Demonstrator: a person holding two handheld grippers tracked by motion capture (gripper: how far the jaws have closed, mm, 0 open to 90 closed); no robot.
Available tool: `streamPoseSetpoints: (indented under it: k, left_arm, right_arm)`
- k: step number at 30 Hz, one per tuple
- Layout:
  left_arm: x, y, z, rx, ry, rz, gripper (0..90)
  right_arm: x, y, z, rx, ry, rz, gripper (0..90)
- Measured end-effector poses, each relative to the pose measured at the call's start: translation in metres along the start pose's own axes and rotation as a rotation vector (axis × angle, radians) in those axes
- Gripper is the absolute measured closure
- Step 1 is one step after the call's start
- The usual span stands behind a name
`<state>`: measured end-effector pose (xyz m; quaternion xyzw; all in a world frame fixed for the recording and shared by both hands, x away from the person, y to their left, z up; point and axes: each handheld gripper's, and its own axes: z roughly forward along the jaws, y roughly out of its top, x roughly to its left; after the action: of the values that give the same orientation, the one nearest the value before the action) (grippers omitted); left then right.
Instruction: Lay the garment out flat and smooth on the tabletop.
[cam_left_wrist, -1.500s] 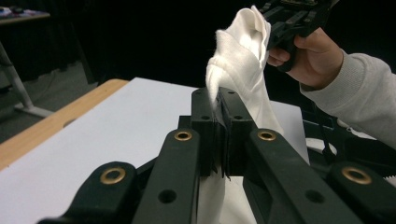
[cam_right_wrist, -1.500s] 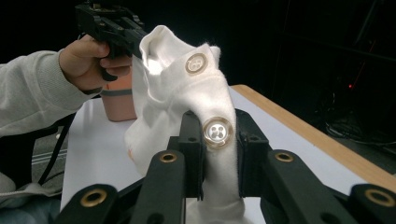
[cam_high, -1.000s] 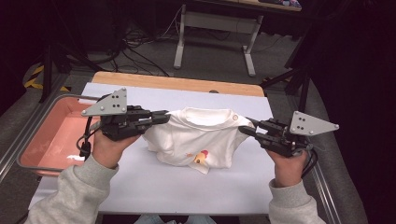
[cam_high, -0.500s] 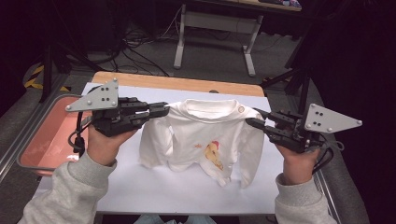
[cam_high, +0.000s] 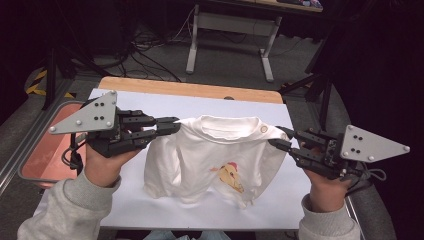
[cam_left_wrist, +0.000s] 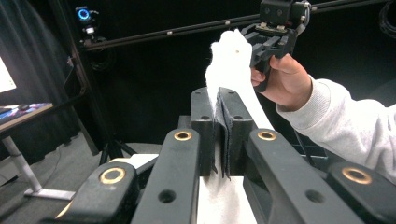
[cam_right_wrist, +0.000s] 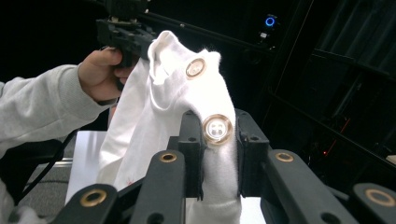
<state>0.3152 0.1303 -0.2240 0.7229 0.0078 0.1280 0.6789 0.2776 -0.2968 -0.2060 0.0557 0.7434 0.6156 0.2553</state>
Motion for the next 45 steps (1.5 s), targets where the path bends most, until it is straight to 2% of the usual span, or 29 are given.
streamPoseSetpoints:
  k: [6, 10, 12, 14, 15, 16, 17, 19, 20, 21, 22, 23, 25, 32, 41, 45]
  left_arm:
    - [-0.013, 0.002, -0.005, 0.016, -0.010, 0.018, 85.6]
    - [-0.015, 0.003, -0.005, 0.016, -0.015, 0.017, 85.6]
    - [-0.012, 0.001, -0.004, 0.025, -0.006, 0.017, 85.6]
    - [-0.005, -0.004, -0.001, 0.041, 0.012, 0.008, 85.6]
    - [0.006, -0.011, 0.003, 0.051, 0.017, -0.028, 85.6]
    - [0.006, -0.011, 0.003, 0.051, 0.017, -0.028, 85.6]
    - [0.017, -0.018, 0.009, 0.073, 0.037, -0.039, 85.6]
    - [0.029, -0.026, 0.016, 0.095, 0.063, -0.037, 85.7]
    - [0.029, -0.026, 0.016, 0.095, 0.063, -0.037, 85.7]
    - [0.035, -0.031, 0.019, 0.110, 0.072, -0.049, 85.7]
    - [0.049, -0.040, 0.025, 0.122, 0.080, -0.093, 85.7]
    - [0.055, -0.045, 0.028, 0.122, 0.078, -0.115, 85.8]
    - [0.065, -0.052, 0.033, 0.137, 0.089, -0.128, 85.8]
    - [0.084, -0.069, 0.047, 0.187, 0.117, -0.161, 85.7]
    - [0.102, -0.091, 0.064, 0.251, 0.151, -0.203, 85.7]
    - [0.113, -0.104, 0.073, 0.284, 0.166, -0.227, 85.7]
  right_arm:
    - [0.014, 0.004, -0.004, 0.001, 0.016, -0.022, 75.7]
    - [0.017, 0.005, -0.004, 0.000, 0.027, -0.031, 75.7]
    - [0.014, 0.003, -0.002, 0.006, 0.023, -0.024, 75.7]
    - [0.011, 0.001, 0.000, 0.012, 0.018, -0.020, 75.7]
    - [0.002, -0.005, 0.006, 0.039, 0.011, 0.002, 75.7]
    - [0.002, -0.005, 0.006, 0.039, 0.011, 0.002, 75.7]
    - [-0.007, -0.012, 0.012, 0.071, -0.007, 0.016, 75.8]
    - [-0.018, -0.021, 0.018, 0.099, -0.025, 0.036, 75.8]
    - [-0.024, -0.025, 0.021, 0.110, -0.033, 0.048, 75.8]
    - [-0.030, -0.030, 0.024, 0.121, -0.037, 0.062, 75.8]
    - [-0.035, -0.034, 0.027, 0.130, -0.043, 0.079, 75.7]
    - [-0.040, -0.039, 0.030, 0.143, -0.051, 0.087, 75.5]
    - [-0.048, -0.047, 0.036, 0.165, -0.068, 0.104, 75.5]
    - [-0.072, -0.073, 0.049, 0.214, -0.092, 0.177, 75.0]
    - [-0.087, -0.097, 0.059, 0.256, -0.113, 0.229, 74.3]
    - [-0.097, -0.112, 0.065, 0.288, -0.117, 0.268, 74.0]
